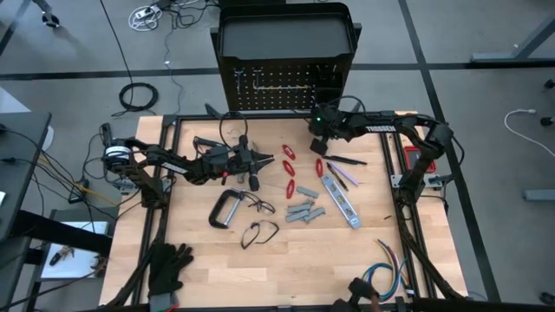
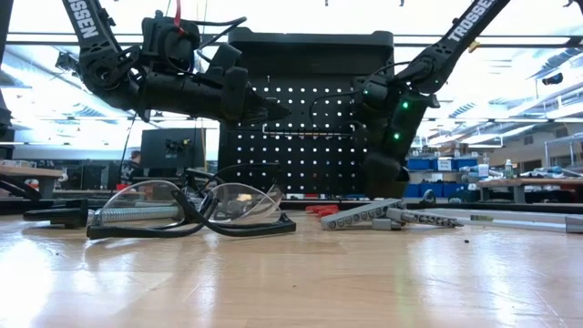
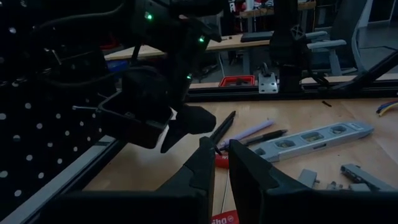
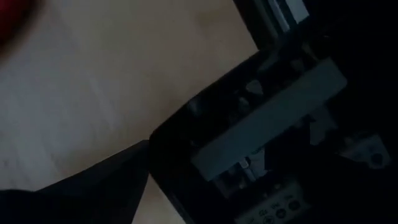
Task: Hang tools onto peg board
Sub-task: Put the screwdriver bits on the table
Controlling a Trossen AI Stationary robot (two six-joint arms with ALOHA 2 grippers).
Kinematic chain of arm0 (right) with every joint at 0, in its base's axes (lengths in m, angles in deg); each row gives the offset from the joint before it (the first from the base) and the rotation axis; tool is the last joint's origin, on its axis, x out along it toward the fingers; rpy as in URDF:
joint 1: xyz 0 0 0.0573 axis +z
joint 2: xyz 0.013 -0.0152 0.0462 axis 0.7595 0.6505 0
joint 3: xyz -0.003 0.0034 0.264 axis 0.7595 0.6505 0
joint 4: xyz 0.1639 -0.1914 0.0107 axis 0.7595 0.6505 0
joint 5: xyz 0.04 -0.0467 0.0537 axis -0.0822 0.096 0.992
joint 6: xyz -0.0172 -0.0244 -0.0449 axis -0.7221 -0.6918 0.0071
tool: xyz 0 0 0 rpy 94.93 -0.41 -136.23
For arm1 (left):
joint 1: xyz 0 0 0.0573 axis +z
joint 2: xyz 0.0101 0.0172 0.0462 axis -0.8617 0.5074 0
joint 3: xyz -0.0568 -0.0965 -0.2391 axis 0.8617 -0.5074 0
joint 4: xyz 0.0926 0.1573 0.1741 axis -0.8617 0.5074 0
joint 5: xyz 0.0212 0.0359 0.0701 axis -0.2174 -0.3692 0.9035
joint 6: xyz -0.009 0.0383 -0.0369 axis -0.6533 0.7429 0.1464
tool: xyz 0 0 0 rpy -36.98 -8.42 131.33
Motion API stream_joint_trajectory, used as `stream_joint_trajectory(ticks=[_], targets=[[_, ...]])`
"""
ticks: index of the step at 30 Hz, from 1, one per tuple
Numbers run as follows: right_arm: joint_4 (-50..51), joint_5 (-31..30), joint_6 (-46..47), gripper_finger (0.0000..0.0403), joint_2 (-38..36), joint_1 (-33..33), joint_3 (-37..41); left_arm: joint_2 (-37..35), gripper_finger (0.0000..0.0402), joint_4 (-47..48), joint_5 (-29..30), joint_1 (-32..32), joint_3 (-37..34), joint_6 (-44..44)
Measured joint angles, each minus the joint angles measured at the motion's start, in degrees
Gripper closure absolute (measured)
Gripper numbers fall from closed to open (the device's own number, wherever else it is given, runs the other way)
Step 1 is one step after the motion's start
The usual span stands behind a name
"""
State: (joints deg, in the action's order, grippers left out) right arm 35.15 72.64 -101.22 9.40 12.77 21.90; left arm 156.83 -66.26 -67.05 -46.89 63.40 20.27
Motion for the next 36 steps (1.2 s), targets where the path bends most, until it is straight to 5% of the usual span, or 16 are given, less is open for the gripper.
stream_joint_trajectory(ticks=[6,15,28,36], targets=[[-0.16,9.57,7.22,0.0023,-0.2,-2.21,-0.57,0.0,0.0355,0.21,0.05,0.0,0.0,-0.02],[-5.61,22.18,3.66,0.0048,0.02,-0.49,-0.27,0.0,0.0355,0.43,0.04,0.0,0.0,-0.03],[2.44,22.76,1.46,0.0086,-6.22,0.66,-0.32,0.0,0.0355,1.15,-0.02,-0.26,0.0,-0.13],[2.91,9.22,-0.23,0.0097,-8.55,2.23,2.08,0.0,0.0355,1.31,0.07,-0.26,0.0,-0.07]])
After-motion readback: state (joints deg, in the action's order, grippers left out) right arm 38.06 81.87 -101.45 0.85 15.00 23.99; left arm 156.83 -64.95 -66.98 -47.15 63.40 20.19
